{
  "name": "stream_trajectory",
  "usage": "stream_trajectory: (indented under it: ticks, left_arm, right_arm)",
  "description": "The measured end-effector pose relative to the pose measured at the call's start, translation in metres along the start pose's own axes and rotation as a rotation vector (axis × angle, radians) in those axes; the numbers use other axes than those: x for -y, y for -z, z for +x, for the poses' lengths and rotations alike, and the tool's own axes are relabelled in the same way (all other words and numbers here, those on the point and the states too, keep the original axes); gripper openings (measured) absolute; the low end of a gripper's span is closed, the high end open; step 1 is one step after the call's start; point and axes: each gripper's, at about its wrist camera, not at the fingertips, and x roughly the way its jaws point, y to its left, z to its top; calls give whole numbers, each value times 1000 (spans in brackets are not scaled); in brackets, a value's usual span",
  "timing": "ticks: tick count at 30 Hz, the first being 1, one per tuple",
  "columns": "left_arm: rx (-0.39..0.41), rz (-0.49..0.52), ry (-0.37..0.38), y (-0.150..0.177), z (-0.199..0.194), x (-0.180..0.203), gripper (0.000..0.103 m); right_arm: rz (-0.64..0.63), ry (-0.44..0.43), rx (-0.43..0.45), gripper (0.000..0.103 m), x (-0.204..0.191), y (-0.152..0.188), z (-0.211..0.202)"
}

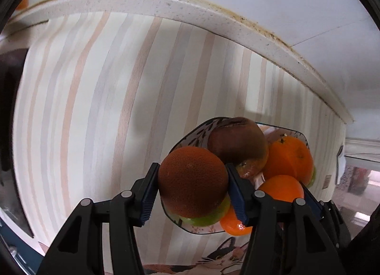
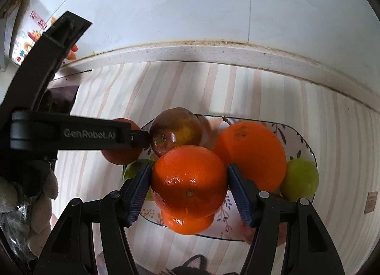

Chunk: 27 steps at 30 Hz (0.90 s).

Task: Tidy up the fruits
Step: 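Place the brown fruit on the plate with the left tool while the right tool places the orange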

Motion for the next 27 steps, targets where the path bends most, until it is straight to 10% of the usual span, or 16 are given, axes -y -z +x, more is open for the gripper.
stream_trajectory:
  ticks: [14,27]
  left_arm:
    - [-43,0,9,6,11,-2,52]
    - [70,63,-83,21,-32,15,54]
  right_arm:
    - [-13,14,-8,69,-3,-1,0]
    - [85,-42,24,91,26,1,-41]
